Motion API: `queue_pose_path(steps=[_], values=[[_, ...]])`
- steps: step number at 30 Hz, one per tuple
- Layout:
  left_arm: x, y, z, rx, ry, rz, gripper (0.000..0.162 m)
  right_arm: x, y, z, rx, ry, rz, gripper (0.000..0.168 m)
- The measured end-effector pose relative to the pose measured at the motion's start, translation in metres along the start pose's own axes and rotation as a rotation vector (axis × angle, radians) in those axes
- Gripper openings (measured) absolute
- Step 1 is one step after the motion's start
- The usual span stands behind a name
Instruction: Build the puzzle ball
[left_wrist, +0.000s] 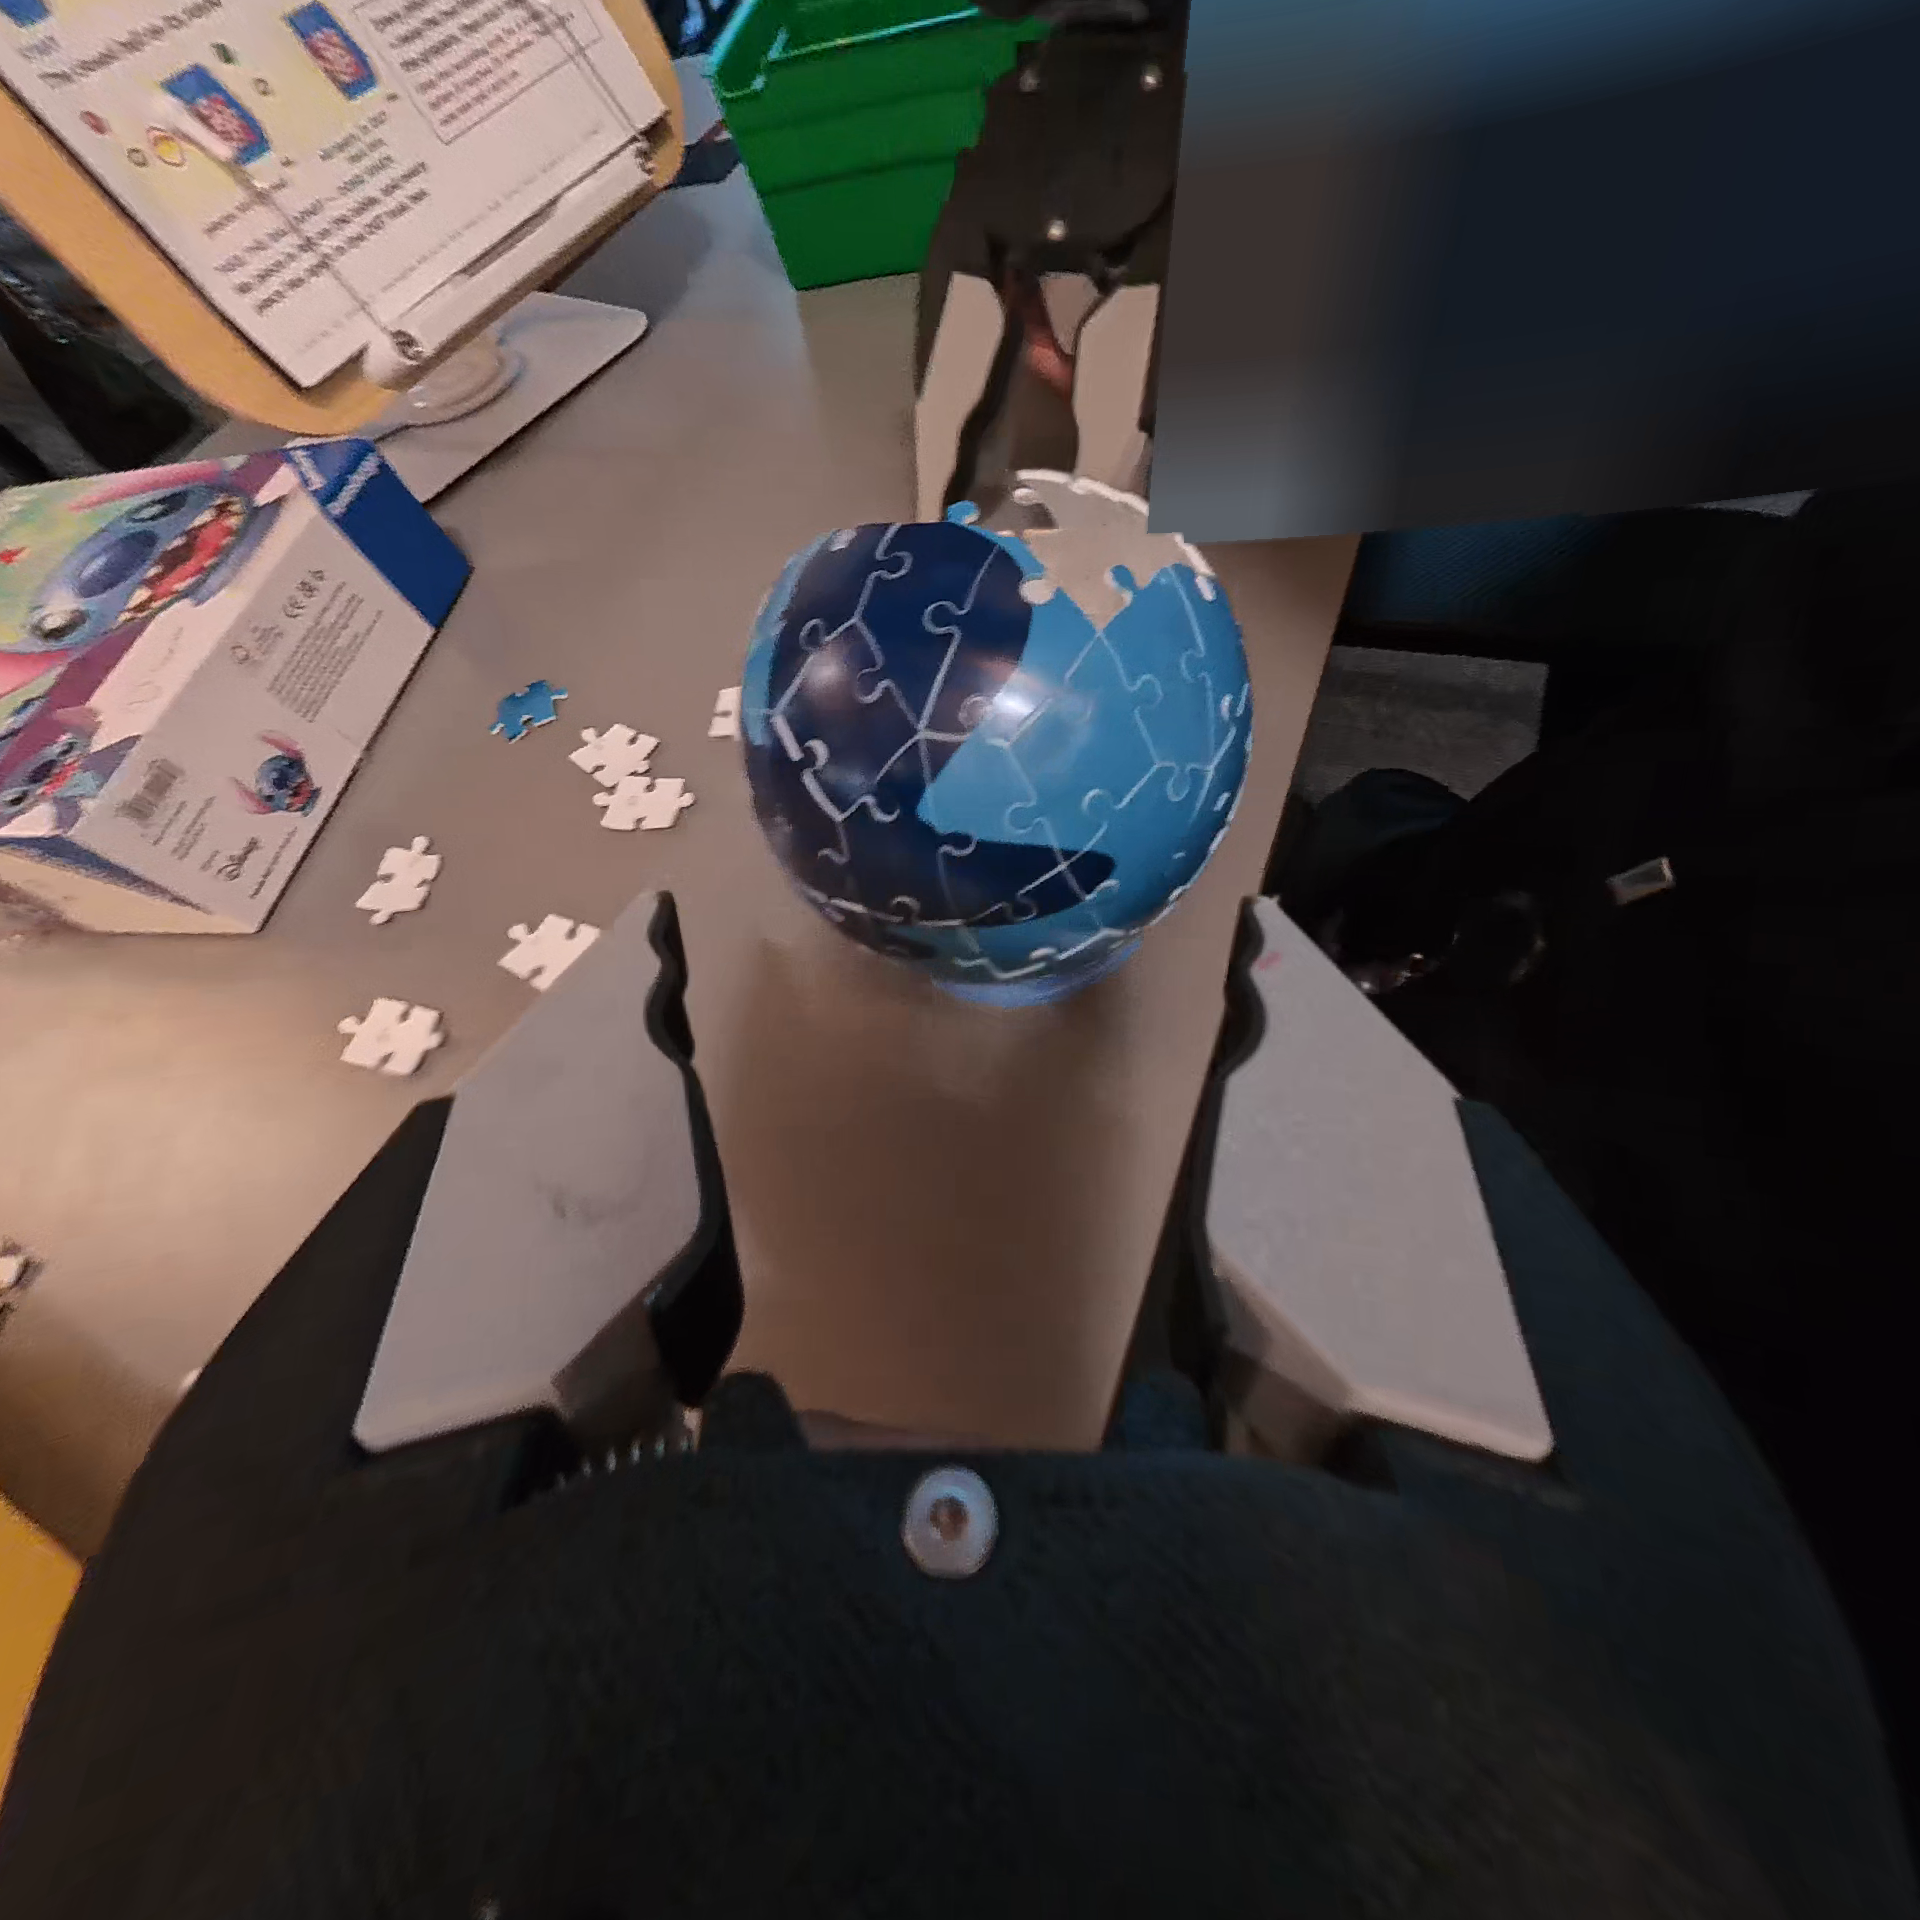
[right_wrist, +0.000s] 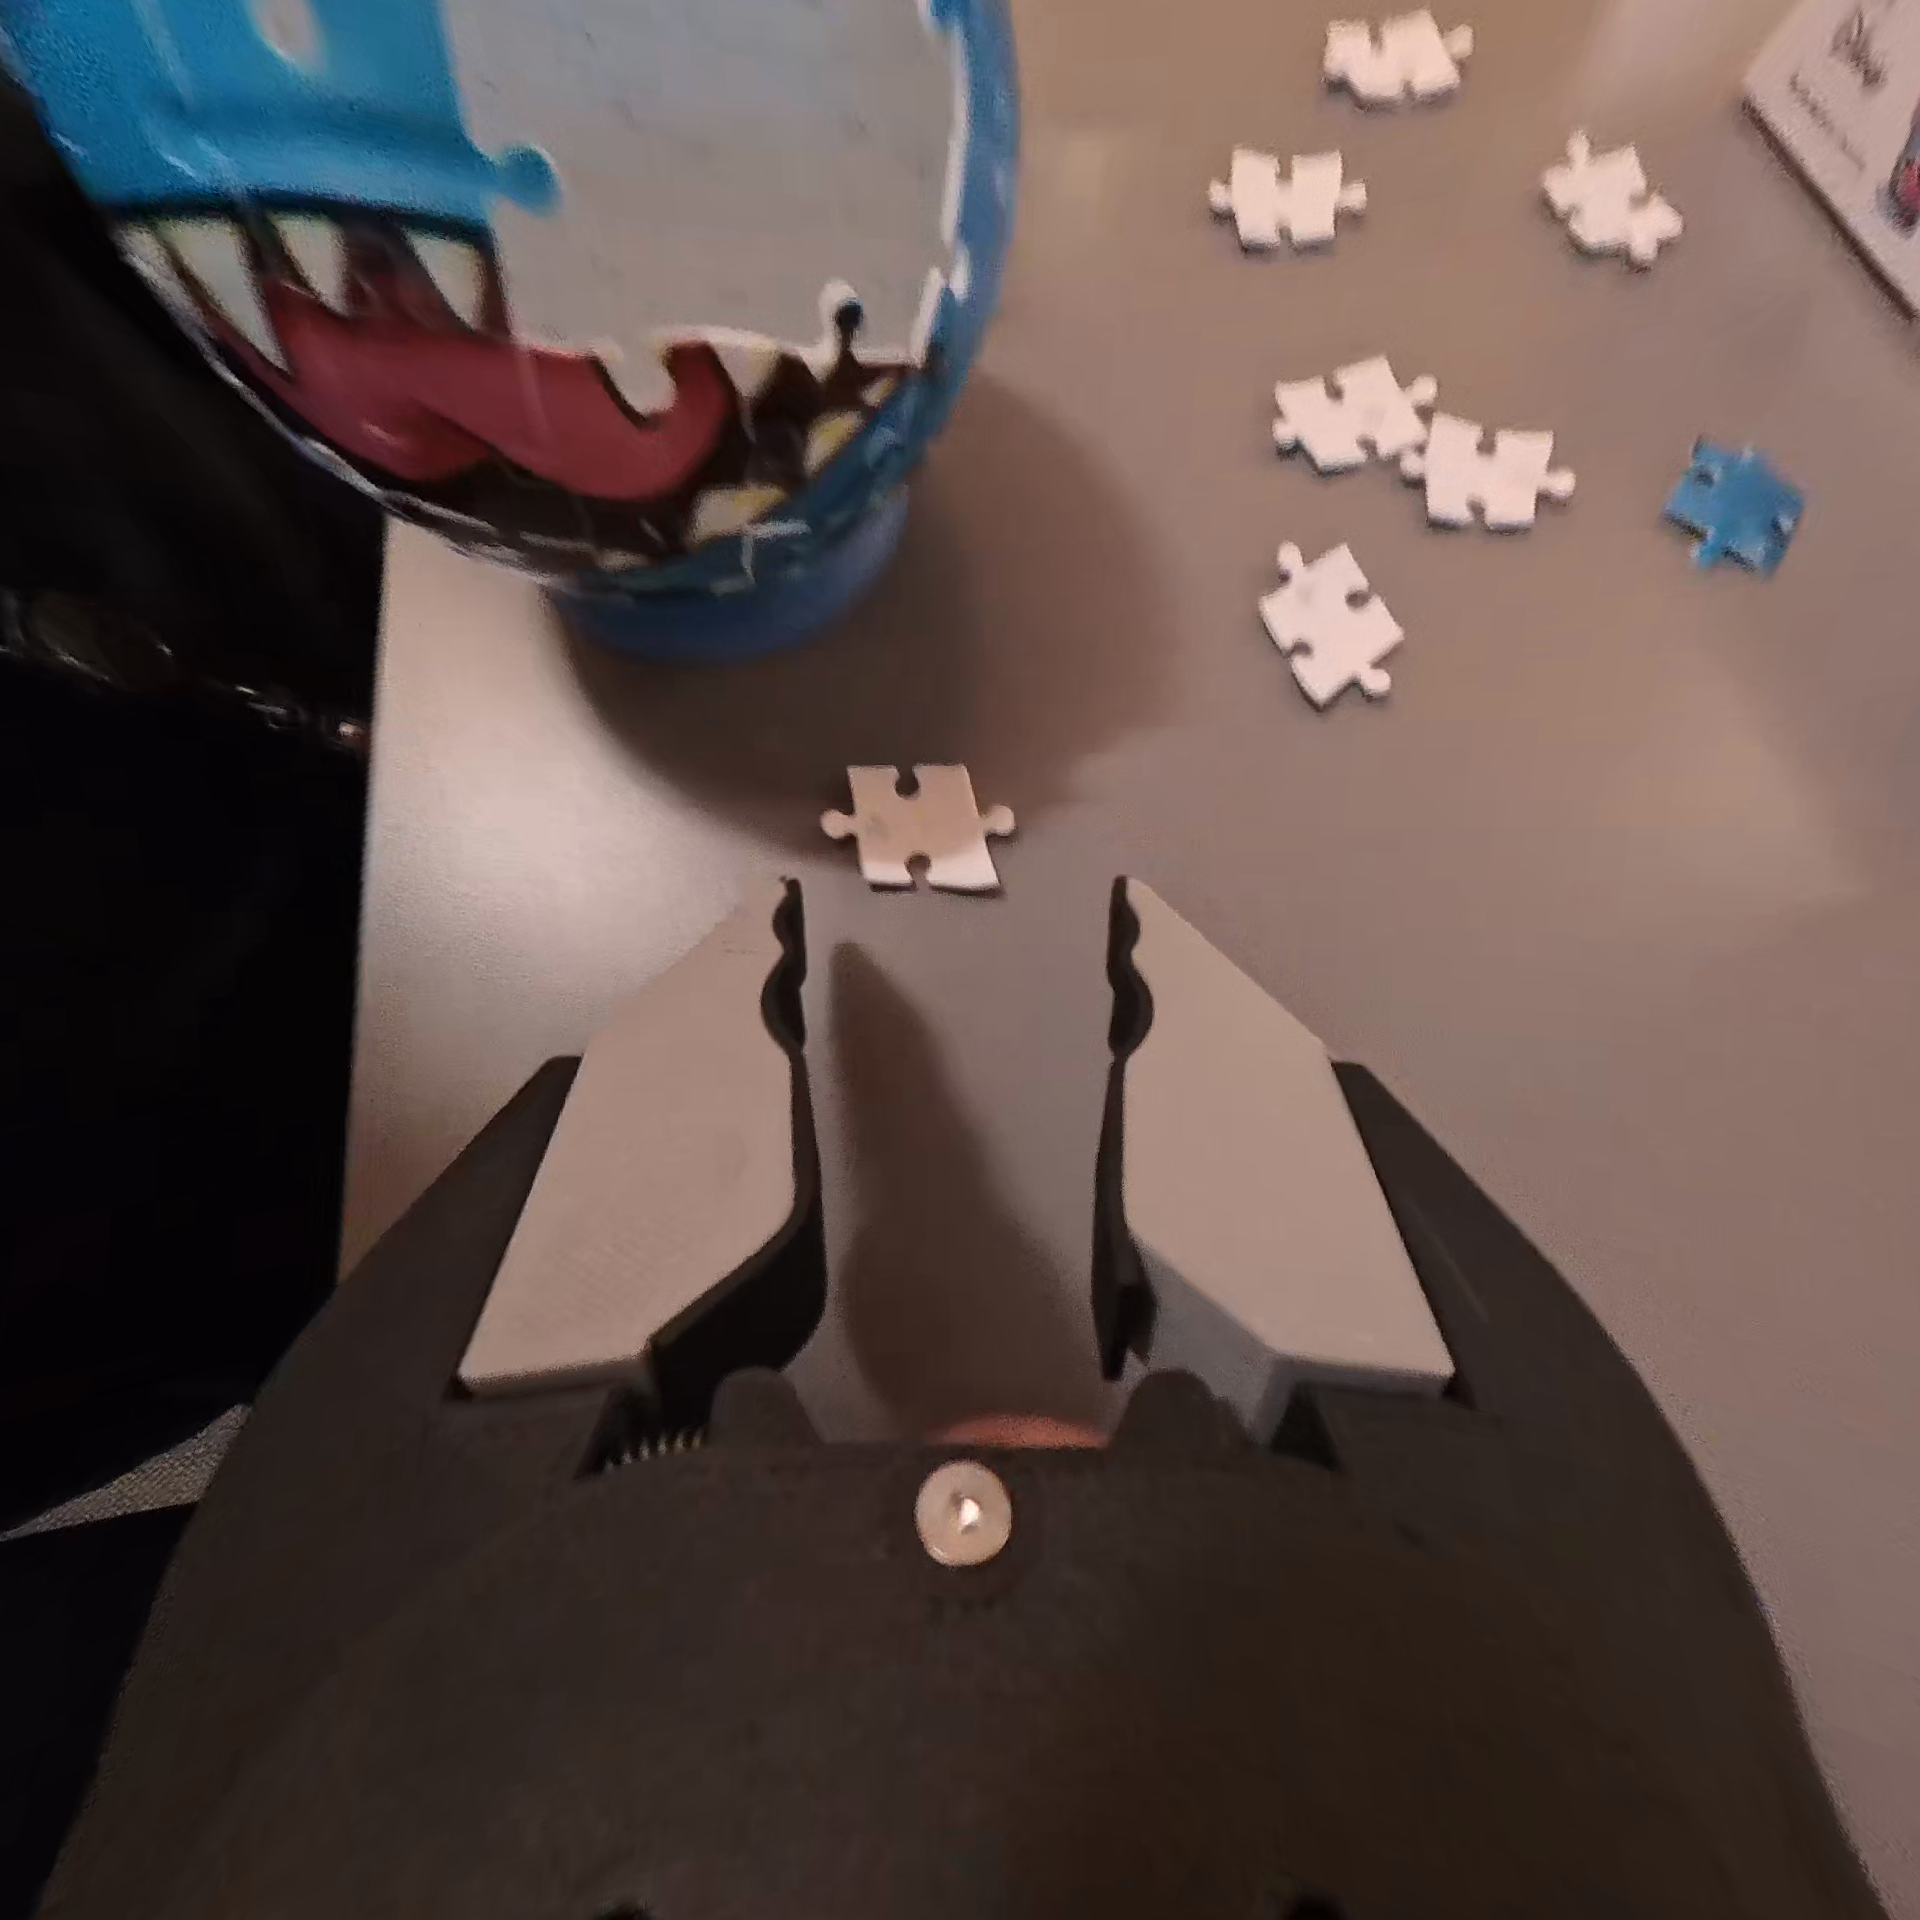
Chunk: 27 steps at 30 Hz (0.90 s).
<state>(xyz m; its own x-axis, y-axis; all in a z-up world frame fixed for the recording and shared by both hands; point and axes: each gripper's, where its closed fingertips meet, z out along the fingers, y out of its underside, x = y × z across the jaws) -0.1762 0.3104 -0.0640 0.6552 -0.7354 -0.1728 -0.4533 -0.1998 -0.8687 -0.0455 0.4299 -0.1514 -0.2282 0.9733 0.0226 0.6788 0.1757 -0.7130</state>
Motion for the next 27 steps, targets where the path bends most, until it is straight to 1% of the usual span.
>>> queue_pose_path(steps=[1, 3, 4, 6, 8, 11, 13, 15, 18, 20, 23, 24, 25, 27], values=[[-0.004, 0.001, -0.003, 0.001, -0.010, -0.009, 0.102, 0.002, 0.003, 0.003, -0.023, 0.009, 0.008, 0.053], [-0.008, 0.000, -0.007, 0.007, -0.002, -0.039, 0.101, -0.002, 0.007, 0.012, -0.060, -0.014, 0.026, 0.054], [-0.010, -0.002, -0.008, 0.014, 0.004, -0.050, 0.101, 0.000, 0.003, 0.016, -0.050, -0.003, 0.029, 0.053], [-0.012, -0.010, -0.009, 0.023, 0.029, -0.067, 0.098, 0.001, -0.001, 0.020, -0.046, 0.003, 0.029, 0.044], [-0.016, -0.022, -0.009, 0.026, 0.043, -0.069, 0.093, 0.003, -0.003, 0.022, -0.049, 0.013, 0.024, 0.025], [-0.027, -0.047, -0.007, 0.020, 0.064, -0.072, 0.086, 0.002, -0.004, 0.023, -0.064, 0.035, -0.011, 0.025], [-0.034, -0.066, -0.001, 0.015, 0.096, -0.064, 0.081, 0.009, -0.006, 0.022, -0.077, 0.105, -0.050, 0.025], [-0.044, -0.080, 0.012, -0.012, 0.116, -0.062, 0.073, 0.016, -0.013, 0.017, -0.062, 0.167, -0.093, 0.024], [-0.062, -0.089, 0.043, -0.103, 0.124, -0.055, 0.070, 0.031, -0.033, 0.001, -0.003, 0.313, -0.180, 0.024], [-0.065, -0.094, 0.066, -0.151, 0.180, -0.068, 0.066, 0.039, -0.051, -0.014, 0.045, 0.412, -0.231, 0.024], [-0.067, -0.095, 0.099, -0.218, 0.255, -0.095, 0.060, 0.047, -0.073, -0.032, 0.088, 0.539, -0.315, 0.024], [-0.070, -0.094, 0.109, -0.240, 0.258, -0.100, 0.057, 0.048, -0.079, -0.037, 0.101, 0.572, -0.337, 0.024], [-0.072, -0.092, 0.118, -0.258, 0.268, -0.104, 0.057, 0.049, -0.084, -0.041, 0.117, 0.596, -0.356, 0.024], [-0.067, -0.092, 0.131, -0.277, 0.339, -0.145, 0.050, 0.050, -0.092, -0.045, 0.142, 0.631, -0.376, 0.024]])
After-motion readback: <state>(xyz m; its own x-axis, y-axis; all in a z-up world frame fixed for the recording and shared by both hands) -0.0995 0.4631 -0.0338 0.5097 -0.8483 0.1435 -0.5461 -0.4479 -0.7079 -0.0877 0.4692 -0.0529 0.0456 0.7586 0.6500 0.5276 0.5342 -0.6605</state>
